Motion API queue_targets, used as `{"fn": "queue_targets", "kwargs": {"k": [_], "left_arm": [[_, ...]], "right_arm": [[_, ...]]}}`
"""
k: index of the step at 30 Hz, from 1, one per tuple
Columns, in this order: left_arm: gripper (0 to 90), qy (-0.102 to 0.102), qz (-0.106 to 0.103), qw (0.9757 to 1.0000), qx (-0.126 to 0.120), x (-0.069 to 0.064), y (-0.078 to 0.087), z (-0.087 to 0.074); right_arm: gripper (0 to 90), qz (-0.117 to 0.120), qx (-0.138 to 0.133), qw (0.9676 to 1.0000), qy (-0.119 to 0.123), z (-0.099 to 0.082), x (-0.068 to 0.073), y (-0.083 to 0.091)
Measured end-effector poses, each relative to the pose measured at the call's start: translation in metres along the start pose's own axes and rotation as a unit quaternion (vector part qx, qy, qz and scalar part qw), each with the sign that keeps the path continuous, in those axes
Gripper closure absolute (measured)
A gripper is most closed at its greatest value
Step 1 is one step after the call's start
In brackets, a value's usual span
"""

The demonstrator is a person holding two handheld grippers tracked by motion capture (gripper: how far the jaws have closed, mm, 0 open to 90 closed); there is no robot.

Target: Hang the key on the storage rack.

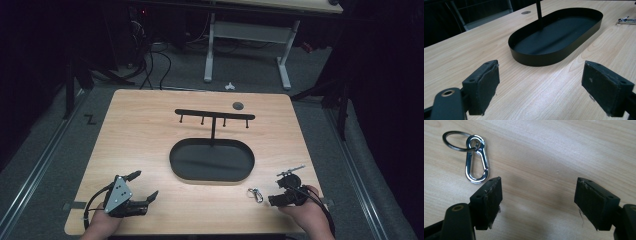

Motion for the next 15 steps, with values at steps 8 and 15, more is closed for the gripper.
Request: {"fn": "queue_targets", "kwargs": {"k": [8, 15], "left_arm": [[15.2, 0.001, -0.001, 1.0000, 0.001, 0.0000, -0.0004, -0.0004], [15.2, 0.001, -0.003, 1.0000, 0.003, -0.0004, -0.0007, -0.0008]], "right_arm": [[22.2, -0.002, 0.037, 0.9991, 0.018, -0.0015, 0.0011, 0.0017], [23.7, -0.001, 0.059, 0.9977, 0.032, 0.0013, 0.0036, 0.0078]]}}
Point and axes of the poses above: each handheld gripper's, and its own axes: y roughly backward along the jaws, z roughly out of its top, x roughly to its left, the point moved 8 cm from there along -y, roughly forward along the jaws, and after that the axes turned 3 degrees about -z, right-handed, at the moved point
